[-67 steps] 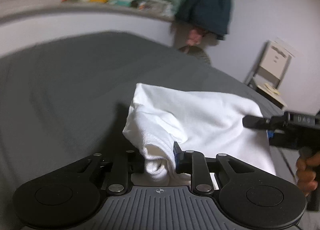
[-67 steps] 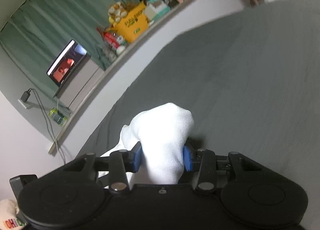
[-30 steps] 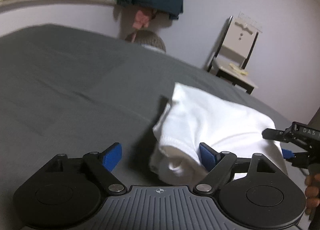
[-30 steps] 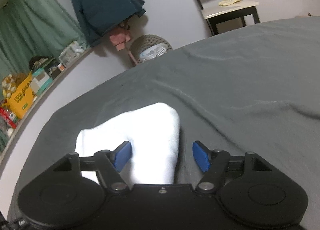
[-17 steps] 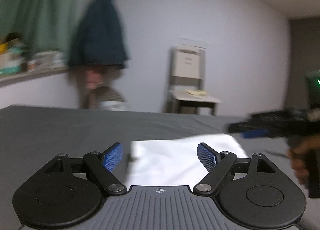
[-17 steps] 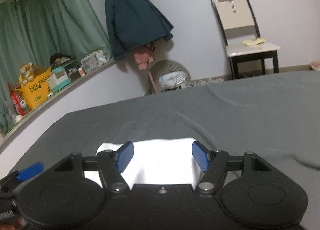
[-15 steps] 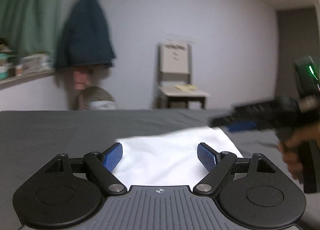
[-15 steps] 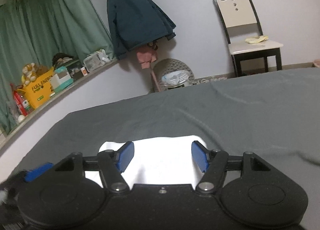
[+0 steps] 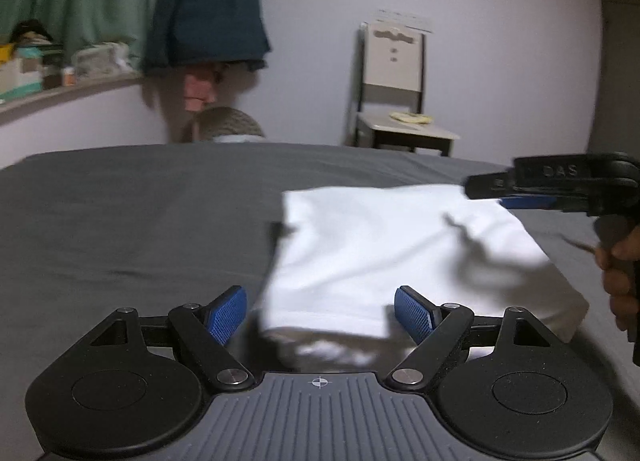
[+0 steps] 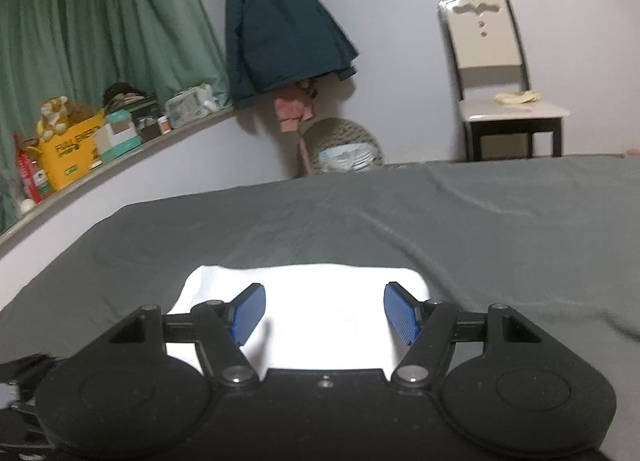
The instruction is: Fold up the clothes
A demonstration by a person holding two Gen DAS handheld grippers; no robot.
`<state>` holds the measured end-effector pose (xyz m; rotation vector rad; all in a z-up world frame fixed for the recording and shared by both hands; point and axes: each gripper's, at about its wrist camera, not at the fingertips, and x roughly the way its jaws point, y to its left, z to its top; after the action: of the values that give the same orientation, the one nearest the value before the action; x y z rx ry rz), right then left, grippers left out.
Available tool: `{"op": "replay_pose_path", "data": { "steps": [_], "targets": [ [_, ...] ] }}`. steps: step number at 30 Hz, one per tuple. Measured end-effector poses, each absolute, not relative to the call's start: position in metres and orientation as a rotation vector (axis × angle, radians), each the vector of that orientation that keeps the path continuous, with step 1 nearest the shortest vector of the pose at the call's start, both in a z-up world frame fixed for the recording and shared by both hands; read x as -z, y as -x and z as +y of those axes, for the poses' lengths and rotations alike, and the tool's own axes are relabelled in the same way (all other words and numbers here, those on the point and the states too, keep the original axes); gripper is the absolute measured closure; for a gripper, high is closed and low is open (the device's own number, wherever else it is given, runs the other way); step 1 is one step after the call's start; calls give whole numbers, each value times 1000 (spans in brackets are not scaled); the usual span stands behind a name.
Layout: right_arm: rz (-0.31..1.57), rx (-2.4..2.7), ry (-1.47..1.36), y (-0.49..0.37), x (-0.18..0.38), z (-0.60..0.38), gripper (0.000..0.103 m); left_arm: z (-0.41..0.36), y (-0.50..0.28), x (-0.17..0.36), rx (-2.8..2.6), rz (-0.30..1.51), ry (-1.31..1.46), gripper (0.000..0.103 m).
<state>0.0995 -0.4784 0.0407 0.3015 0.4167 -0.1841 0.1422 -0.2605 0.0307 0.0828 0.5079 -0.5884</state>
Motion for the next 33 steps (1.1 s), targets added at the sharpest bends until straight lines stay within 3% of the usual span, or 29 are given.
{"op": "replay_pose_path", "data": {
  "steps": [3,10,27,31,33],
  "targets": [
    [371,221,-271,-91,-48,-466,33,-244,-137,-32,572,501,-73,20],
    [284,318,-138,-63,-44,-401,0,-211,-119,-20,530,507,-118,20],
    [542,545,-82,-26,4,-340,0,-213,-121,-1,427,613,-178,20],
    [604,585,-151,-32,11,-352,0,-217,-119,2,433,622,-195,2],
    [614,583,-181,-33,13,-357,0,-219,-119,3,431,627,-199,0]
  ]
}}
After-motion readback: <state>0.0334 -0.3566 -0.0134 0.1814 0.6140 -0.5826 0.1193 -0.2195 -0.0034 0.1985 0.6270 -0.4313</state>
